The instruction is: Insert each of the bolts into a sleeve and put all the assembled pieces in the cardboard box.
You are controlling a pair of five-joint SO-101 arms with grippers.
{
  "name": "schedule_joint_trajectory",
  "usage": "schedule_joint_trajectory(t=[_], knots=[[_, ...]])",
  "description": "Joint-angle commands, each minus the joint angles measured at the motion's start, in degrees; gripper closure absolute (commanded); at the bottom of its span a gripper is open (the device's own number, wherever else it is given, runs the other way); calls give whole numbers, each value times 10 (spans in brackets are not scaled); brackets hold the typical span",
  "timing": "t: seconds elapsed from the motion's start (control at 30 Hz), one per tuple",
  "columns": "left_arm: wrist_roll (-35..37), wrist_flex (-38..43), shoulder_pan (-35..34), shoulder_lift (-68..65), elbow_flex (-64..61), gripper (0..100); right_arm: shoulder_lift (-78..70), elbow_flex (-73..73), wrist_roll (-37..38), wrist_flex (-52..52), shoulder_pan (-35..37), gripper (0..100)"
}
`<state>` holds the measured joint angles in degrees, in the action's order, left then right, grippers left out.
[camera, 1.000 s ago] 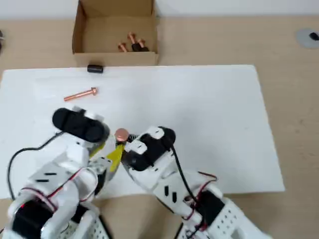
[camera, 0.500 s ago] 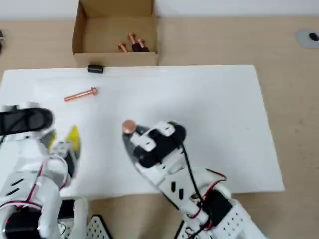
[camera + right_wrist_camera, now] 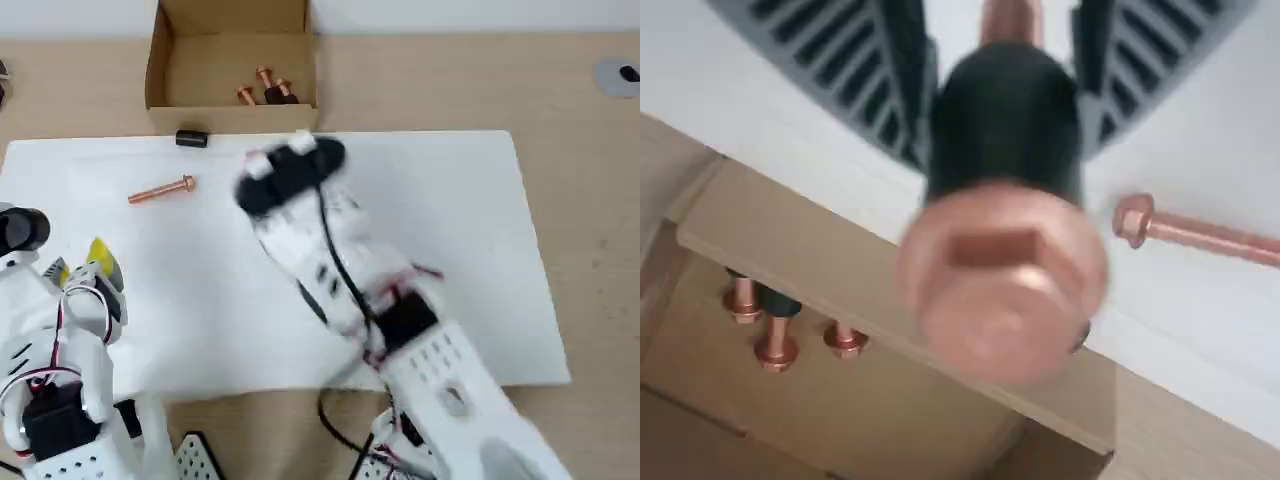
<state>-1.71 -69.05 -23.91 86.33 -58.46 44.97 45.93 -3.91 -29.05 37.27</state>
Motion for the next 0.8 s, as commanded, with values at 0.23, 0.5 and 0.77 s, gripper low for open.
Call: schedule_joint_trajectory(t=[0.23,0.5,0.77], knots=[[1,13,-7,0,-40,832,-269,-335,4,18,-65,987],[0,11,-7,0,-63,834,-305,-366,4,17,-81,987],[-3,9,-7,0,-63,835,-306,-368,24,17,-82,987]])
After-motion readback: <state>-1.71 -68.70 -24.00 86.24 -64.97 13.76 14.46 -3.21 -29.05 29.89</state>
